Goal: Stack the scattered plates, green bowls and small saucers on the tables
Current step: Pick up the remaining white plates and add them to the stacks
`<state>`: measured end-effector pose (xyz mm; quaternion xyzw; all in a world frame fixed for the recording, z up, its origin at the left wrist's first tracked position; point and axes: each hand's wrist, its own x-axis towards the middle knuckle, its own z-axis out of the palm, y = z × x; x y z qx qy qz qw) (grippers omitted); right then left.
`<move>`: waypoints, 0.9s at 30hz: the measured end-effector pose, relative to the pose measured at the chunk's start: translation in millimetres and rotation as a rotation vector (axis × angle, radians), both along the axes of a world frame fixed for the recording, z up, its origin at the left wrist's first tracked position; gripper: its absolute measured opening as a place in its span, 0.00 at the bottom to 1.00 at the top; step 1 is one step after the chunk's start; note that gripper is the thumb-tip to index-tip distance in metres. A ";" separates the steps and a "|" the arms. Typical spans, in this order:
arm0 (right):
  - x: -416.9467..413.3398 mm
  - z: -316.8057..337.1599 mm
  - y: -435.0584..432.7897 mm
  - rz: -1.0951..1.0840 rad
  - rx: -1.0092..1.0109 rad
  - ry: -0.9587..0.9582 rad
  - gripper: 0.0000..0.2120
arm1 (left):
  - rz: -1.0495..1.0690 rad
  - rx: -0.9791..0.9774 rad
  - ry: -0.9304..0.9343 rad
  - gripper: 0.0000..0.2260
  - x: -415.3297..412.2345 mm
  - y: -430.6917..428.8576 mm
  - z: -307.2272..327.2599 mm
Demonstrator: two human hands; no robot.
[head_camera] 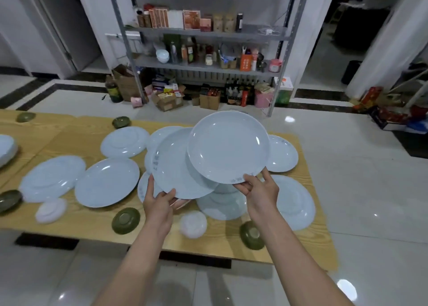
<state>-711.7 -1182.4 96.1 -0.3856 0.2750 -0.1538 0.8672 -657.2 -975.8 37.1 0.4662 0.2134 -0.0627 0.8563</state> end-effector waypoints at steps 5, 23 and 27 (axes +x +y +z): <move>13.0 7.8 102.7 0.111 -0.018 -0.019 0.29 | 0.118 -0.020 -0.002 0.37 -8.6 111.1 1.8; 73.0 6.8 411.0 0.570 0.028 0.036 0.30 | 0.577 -0.058 -0.001 0.37 -45.9 414.5 -7.8; 106.8 4.3 467.2 0.636 0.033 0.043 0.32 | 0.659 -0.040 -0.019 0.36 -28.7 462.6 -11.3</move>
